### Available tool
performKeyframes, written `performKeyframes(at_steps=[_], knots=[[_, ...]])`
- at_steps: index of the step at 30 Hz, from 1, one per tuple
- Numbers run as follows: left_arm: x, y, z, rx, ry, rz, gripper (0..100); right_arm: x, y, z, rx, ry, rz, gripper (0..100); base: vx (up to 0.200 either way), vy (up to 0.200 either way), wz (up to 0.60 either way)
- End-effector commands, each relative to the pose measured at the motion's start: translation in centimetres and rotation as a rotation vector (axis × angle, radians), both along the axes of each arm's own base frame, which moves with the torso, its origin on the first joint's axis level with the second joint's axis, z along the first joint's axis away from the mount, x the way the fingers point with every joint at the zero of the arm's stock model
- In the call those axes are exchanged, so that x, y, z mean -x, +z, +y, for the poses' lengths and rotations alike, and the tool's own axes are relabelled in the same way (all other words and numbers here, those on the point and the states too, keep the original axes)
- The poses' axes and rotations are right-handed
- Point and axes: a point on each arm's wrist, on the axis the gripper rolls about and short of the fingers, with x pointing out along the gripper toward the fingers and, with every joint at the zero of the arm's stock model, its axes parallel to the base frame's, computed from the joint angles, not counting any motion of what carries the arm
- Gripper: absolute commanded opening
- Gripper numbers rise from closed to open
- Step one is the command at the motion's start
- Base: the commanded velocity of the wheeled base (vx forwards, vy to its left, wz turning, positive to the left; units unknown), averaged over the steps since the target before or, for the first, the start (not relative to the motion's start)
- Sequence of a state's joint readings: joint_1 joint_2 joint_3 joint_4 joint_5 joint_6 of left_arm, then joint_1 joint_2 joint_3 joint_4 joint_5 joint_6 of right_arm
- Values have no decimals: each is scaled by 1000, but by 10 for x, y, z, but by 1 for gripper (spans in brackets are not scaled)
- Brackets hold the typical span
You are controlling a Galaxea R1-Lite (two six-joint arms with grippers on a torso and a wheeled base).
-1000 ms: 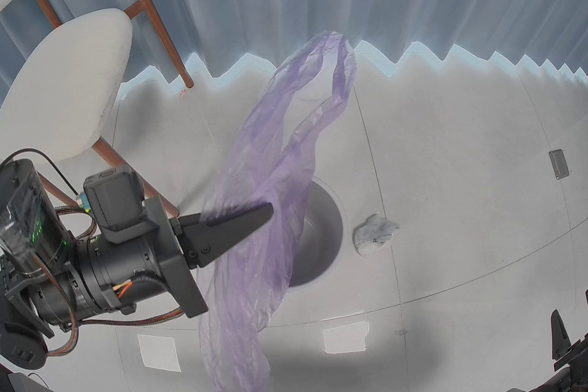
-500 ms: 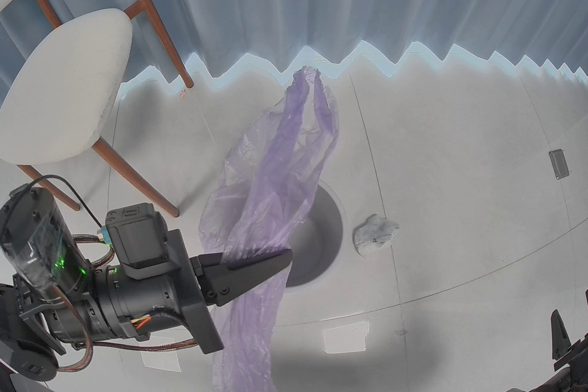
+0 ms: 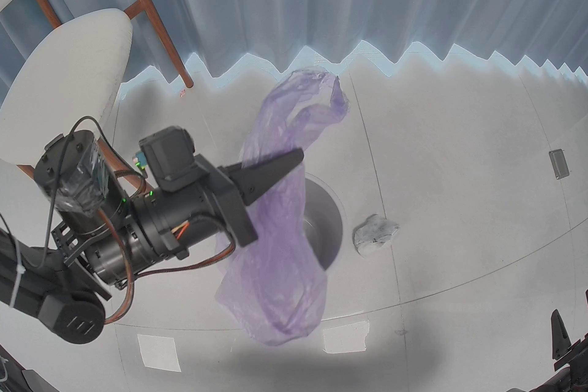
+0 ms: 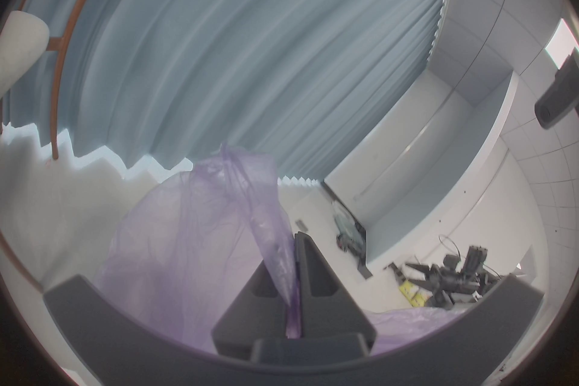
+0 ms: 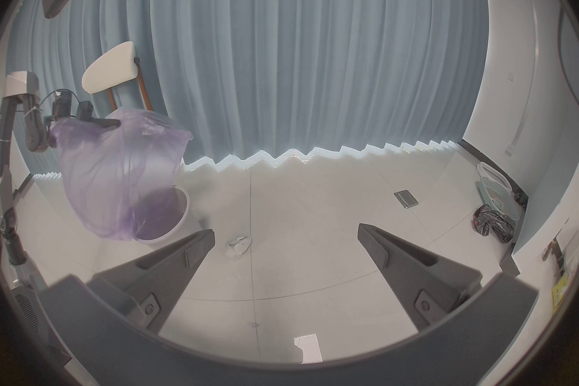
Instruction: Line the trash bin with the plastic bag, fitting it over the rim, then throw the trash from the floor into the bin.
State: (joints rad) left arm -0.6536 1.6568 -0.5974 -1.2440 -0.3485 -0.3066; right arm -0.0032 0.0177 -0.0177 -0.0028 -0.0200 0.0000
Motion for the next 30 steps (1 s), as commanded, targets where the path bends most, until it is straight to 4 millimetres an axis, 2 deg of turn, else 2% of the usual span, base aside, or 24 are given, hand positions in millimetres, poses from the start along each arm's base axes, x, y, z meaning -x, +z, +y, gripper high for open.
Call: performKeyframes(at_steps=[1, 3, 7, 19, 22, 24, 25, 27, 30], knots=[[-45, -26, -20, 95, 0, 21, 0, 0, -5, 0, 0, 0, 0, 100, 0, 0, 0], [-54, -34, -21, 147, -4, 21, 0, 0, -5, 0, 0, 0, 0, 100, 0, 0, 0], [-66, -47, -10, 120, 37, 63, 0, 0, -5, 0, 0, 0, 0, 100, 0, 0, 0], [-55, -83, 17, -54, 88, 91, 0, 0, -5, 0, 0, 0, 0, 100, 0, 0, 0], [-40, -88, 22, -112, 50, 81, 0, 0, -5, 0, 0, 0, 0, 100, 0, 0, 0], [-25, -84, 25, -116, 0, 85, 0, 0, -5, 0, 0, 0, 0, 100, 0, 0, 0], [-25, -84, 25, -116, 0, 85, 0, 0, -5, 0, 0, 0, 0, 100, 0, 0, 0], [0, -86, 29, -140, -98, 113, 0, 0, -5, 0, 0, 0, 0, 100, 0, 0, 0], [4, -93, 33, -165, -97, 140, 0, 0, -5, 0, 0, 0, 0, 100, 0, 0, 0]])
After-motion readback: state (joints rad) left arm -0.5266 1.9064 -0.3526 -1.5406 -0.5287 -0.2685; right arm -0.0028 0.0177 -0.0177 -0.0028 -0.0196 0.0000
